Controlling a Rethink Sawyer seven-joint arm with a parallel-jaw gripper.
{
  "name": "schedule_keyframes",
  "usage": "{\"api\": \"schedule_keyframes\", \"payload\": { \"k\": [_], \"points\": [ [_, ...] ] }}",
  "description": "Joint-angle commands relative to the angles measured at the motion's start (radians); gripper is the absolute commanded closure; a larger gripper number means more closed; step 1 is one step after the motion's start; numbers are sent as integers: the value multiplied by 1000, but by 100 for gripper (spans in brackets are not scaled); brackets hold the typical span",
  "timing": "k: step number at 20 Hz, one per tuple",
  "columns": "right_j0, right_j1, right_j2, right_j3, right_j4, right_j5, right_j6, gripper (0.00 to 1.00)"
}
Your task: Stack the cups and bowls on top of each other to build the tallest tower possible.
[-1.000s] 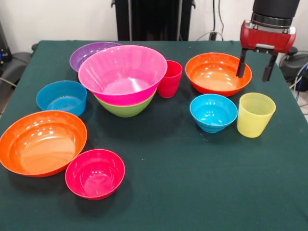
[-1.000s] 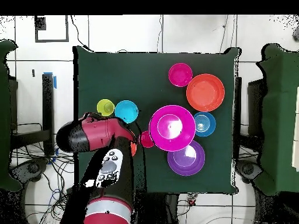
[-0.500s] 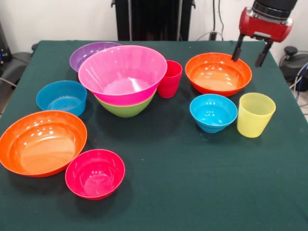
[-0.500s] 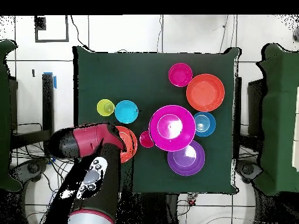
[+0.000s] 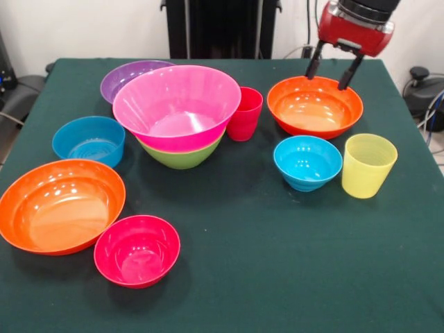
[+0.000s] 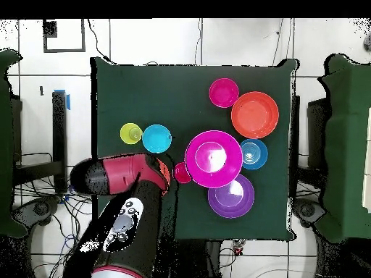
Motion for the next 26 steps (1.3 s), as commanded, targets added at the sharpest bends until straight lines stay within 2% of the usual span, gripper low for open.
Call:
{"api": "schedule_keyframes", "payload": {
  "k": [1,15,26],
  "points": [
    [-28,55,23,1,-17,33,97,0],
    [-67,52,73,9,-7,-28,57,0],
    [-117,41,201,80,22,-171,74,0]
  ]
}}
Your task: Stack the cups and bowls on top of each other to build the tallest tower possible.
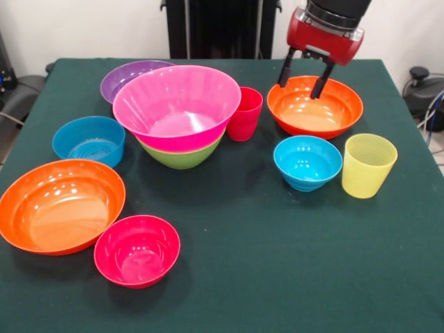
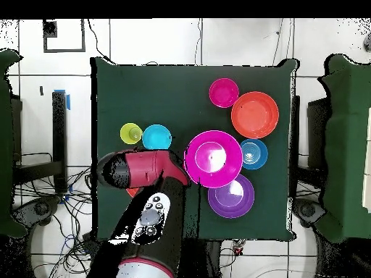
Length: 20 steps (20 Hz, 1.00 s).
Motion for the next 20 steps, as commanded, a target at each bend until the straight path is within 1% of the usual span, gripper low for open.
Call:
{"api": "schedule_keyframes", "payload": {
  "k": [1,7,20],
  "points": [
    [-26,39,187,78,20,-118,78,0],
    [-17,48,191,77,18,-131,93,0],
    [-41,64,227,76,21,-154,95,0]
  ]
}}
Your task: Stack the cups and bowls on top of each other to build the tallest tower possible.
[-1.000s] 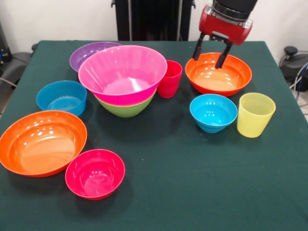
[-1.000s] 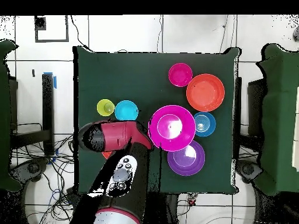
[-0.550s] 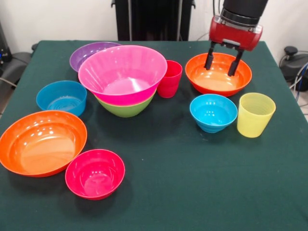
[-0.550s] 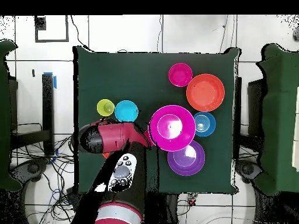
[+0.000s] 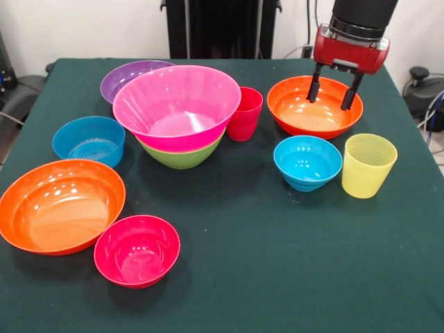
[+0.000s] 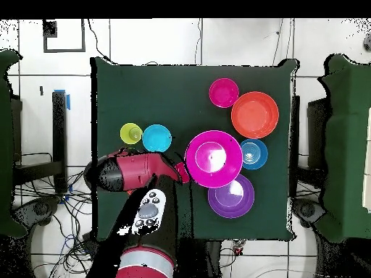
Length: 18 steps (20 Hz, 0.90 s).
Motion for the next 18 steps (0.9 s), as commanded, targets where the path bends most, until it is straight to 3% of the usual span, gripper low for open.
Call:
{"api": "schedule_keyframes", "payload": {
  "k": [1,18],
  "points": [
    [-28,67,134,26,23,-59,96,0],
    [14,108,104,-71,84,-56,128,0]
  ]
}}
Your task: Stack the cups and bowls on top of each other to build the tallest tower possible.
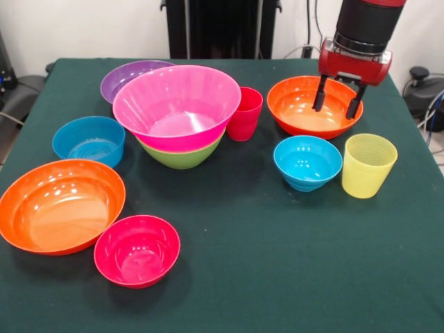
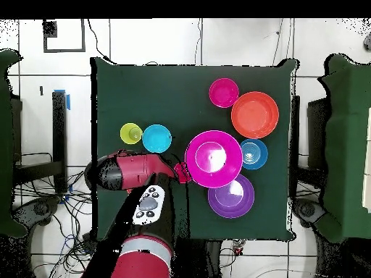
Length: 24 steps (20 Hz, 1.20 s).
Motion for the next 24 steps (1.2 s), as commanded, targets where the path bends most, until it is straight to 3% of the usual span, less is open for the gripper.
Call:
{"api": "schedule_keyframes", "payload": {
  "k": [1,7,17,24],
  "points": [
    [13,56,87,-73,39,-40,129,0],
    [6,53,85,-83,35,-23,113,0],
    [-29,92,89,-213,-93,-64,-46,0],
    [-27,132,71,-266,-110,-20,-30,0]
  ]
}}
